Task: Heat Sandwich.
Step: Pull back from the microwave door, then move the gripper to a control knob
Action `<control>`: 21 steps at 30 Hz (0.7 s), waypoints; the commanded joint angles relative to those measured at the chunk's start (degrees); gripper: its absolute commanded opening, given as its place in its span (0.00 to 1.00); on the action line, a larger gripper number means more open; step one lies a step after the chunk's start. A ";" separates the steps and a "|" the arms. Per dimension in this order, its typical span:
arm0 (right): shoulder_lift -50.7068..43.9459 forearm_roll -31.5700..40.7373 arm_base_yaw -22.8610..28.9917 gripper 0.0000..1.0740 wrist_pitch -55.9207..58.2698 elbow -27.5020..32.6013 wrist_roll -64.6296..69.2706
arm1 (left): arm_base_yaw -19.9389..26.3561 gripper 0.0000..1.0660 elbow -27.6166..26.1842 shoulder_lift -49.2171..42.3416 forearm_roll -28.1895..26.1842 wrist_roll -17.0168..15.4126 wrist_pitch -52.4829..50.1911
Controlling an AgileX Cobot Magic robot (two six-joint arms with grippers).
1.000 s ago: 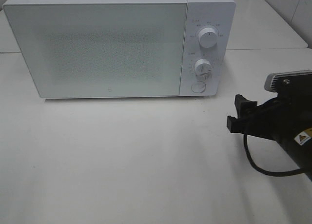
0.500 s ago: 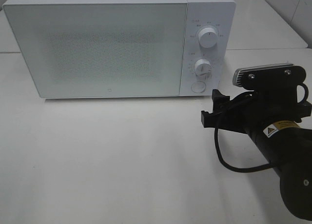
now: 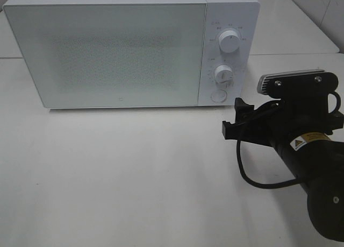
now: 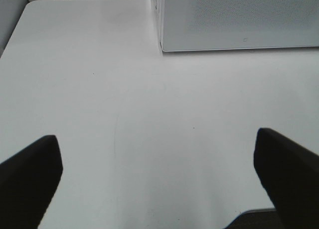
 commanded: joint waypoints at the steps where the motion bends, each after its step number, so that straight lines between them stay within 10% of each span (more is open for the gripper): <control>1: 0.92 -0.06 0.11 0.71 -4.76 -2.35 0.29 | 0.11 0.94 0.11 -0.92 -0.34 0.11 -0.80; 21: 12.49 -7.45 -7.91 0.71 0.06 -16.33 0.29 | 0.11 0.94 0.11 -0.92 -0.34 0.11 -0.80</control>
